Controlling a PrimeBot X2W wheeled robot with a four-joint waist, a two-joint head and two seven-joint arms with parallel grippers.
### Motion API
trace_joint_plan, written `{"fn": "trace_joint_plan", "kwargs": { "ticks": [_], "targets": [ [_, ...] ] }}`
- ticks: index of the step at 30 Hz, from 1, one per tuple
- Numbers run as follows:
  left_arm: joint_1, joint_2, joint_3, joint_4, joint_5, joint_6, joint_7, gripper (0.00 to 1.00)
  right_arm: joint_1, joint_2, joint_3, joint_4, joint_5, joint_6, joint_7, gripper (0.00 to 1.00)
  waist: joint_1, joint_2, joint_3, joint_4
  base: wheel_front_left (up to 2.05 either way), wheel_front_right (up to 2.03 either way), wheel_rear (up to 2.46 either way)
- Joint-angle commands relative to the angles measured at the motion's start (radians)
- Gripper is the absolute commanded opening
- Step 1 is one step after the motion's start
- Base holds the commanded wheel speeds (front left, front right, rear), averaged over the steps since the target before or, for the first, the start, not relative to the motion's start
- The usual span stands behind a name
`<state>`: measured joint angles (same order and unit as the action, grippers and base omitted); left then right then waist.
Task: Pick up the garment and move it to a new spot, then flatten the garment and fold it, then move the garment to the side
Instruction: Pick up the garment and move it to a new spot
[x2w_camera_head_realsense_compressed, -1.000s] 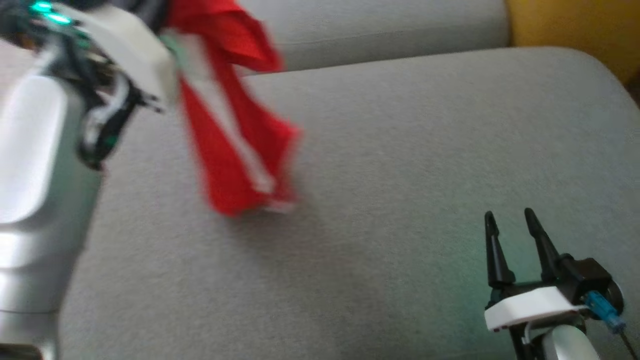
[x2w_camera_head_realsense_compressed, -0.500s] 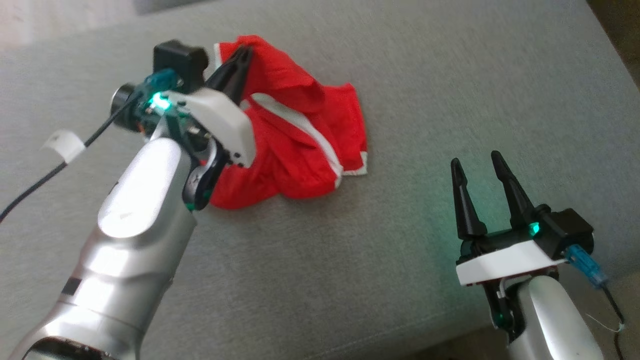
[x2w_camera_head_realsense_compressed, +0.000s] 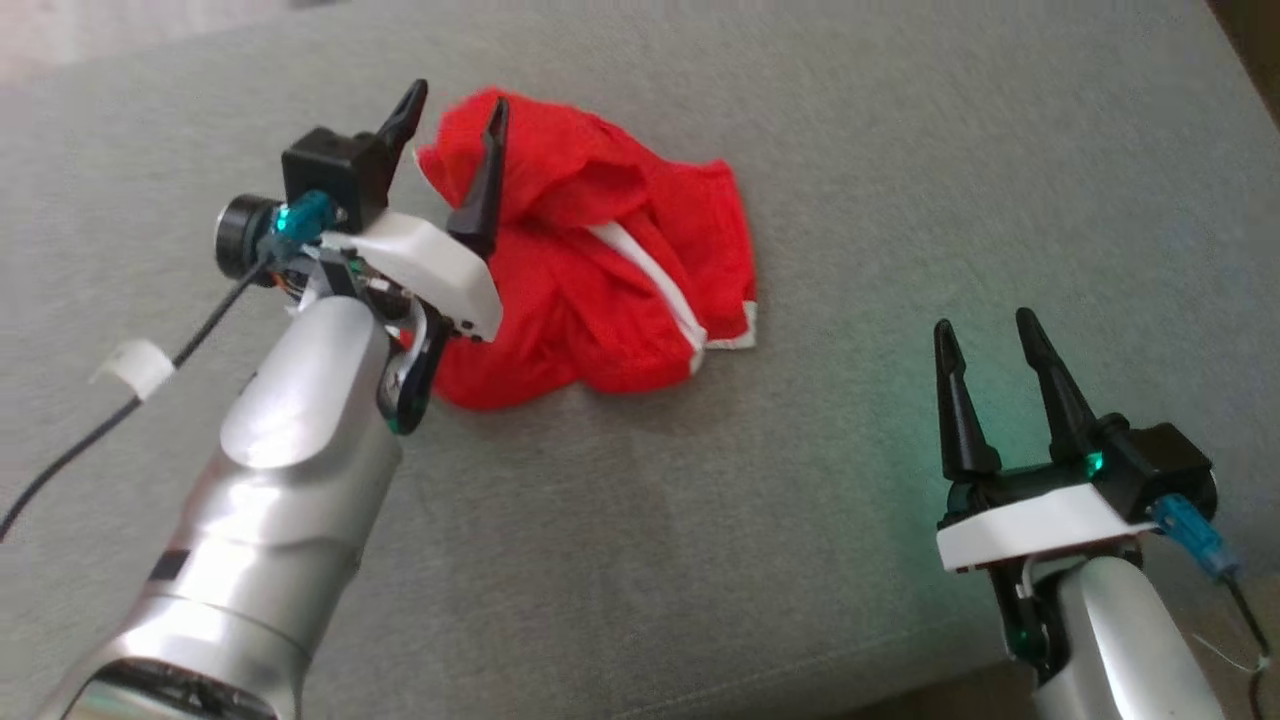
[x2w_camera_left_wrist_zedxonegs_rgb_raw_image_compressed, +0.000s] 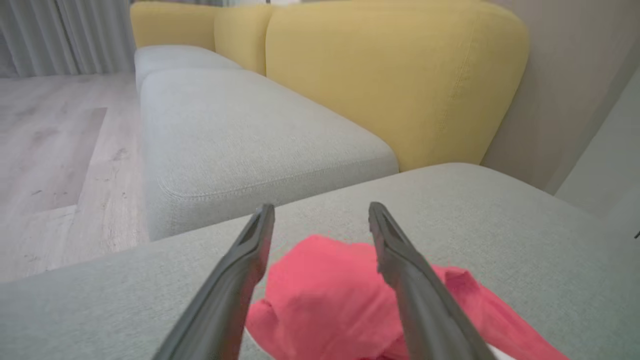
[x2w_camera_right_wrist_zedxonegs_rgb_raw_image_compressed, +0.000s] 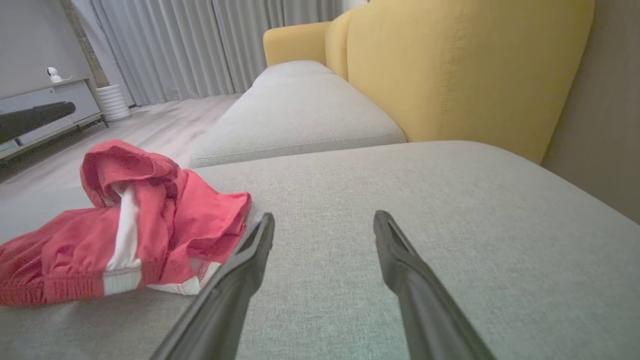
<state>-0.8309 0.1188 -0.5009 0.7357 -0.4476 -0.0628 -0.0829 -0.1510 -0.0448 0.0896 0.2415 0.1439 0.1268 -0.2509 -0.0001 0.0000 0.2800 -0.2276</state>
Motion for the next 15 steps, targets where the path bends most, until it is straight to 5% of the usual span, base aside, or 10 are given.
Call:
{"fn": "trace_joint_plan", "kwargs": {
  "ticks": [1,7,15],
  "targets": [
    [-0.010,0.015,0.020,-0.030,0.002,-0.005,-0.028,1.00,0.008,-0.005,0.016,-0.023,-0.012,0.004,-0.011,1.00,0.0001,0.0000,-0.057,0.055,0.00,0.00,0.00],
    [0.101,0.025,0.009,-0.062,-0.001,-0.002,-0.105,1.00,0.040,-0.005,0.009,-0.009,-0.030,0.004,-0.011,1.00,0.0001,0.0000,-0.154,0.119,0.00,0.00,0.00],
    [0.342,0.048,0.027,-0.190,-0.023,0.061,-0.156,1.00,0.109,-0.005,-0.003,-0.001,-0.037,0.004,-0.011,1.00,0.0001,0.0000,-0.252,0.178,0.00,0.00,0.00]
  ]
}}
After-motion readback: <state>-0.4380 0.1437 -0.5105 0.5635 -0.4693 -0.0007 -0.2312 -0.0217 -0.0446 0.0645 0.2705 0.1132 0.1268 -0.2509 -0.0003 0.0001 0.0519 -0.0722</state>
